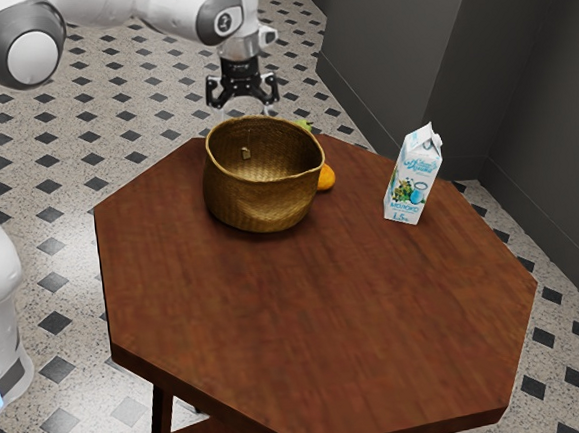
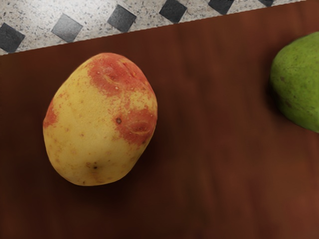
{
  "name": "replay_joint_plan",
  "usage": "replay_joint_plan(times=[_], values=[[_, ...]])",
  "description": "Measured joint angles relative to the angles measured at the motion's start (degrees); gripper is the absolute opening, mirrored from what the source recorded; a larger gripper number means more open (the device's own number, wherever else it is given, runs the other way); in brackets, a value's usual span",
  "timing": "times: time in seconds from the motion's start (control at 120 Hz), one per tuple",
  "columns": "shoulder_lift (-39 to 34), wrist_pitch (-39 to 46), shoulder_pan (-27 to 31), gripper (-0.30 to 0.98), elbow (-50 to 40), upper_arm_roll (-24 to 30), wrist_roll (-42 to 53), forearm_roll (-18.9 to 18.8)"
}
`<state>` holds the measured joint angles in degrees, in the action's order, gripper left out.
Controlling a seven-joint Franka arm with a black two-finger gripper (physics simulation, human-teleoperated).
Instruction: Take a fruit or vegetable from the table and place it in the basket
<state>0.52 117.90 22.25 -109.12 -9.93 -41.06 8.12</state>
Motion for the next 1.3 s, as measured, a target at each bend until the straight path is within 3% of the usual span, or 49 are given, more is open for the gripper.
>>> replay_joint_plan(times=[0.275,0.675,0.925,1.3], values=[[-2.39,0.64,2.18,0.68,-3.41,0.00,2.66,0.01],[2.13,0.97,6.50,0.69,-0.59,-0.01,5.02,-0.20],[5.09,1.10,3.90,0.69,1.66,0.07,5.83,0.24],[7.51,1.41,4.86,0.69,1.30,0.00,6.61,2.57]])
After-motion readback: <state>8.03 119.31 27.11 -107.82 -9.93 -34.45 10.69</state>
